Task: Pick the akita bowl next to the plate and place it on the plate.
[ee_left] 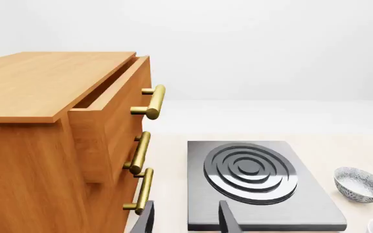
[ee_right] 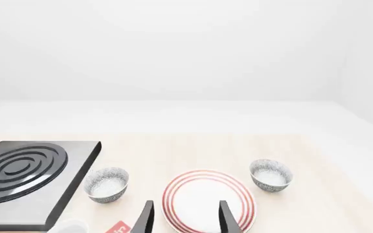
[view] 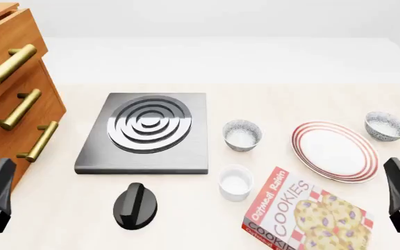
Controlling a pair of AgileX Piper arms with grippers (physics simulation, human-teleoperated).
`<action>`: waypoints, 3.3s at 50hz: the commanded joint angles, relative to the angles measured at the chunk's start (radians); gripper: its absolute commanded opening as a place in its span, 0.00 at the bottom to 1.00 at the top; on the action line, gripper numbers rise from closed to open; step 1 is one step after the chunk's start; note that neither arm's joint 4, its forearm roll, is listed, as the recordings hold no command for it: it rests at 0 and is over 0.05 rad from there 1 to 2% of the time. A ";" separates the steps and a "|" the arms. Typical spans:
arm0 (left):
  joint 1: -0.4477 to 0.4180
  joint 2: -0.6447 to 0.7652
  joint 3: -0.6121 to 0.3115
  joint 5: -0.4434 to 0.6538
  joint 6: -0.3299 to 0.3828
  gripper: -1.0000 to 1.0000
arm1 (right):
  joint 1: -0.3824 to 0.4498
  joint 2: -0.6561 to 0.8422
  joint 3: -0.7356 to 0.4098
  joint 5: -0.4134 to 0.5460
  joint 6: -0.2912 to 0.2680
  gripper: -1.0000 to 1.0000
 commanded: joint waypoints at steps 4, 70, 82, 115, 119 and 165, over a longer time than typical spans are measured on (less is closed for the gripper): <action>0.000 0.000 0.000 0.000 0.000 1.00 | 0.003 0.001 -0.002 -0.006 -0.008 1.00; 0.000 0.000 0.000 0.000 0.000 1.00 | -0.036 0.140 -0.104 -0.108 -0.057 1.00; 0.000 0.000 0.000 0.000 0.000 1.00 | -0.050 0.248 -0.113 -0.198 -0.061 1.00; 0.000 0.000 0.000 0.000 0.000 1.00 | -0.098 0.528 -0.159 -0.409 -0.080 1.00; 0.000 0.000 0.000 0.000 0.000 1.00 | -0.112 0.579 -0.172 -0.446 -0.083 1.00; 0.000 0.000 0.000 0.000 0.000 1.00 | -0.198 0.893 -0.278 -0.637 -0.125 1.00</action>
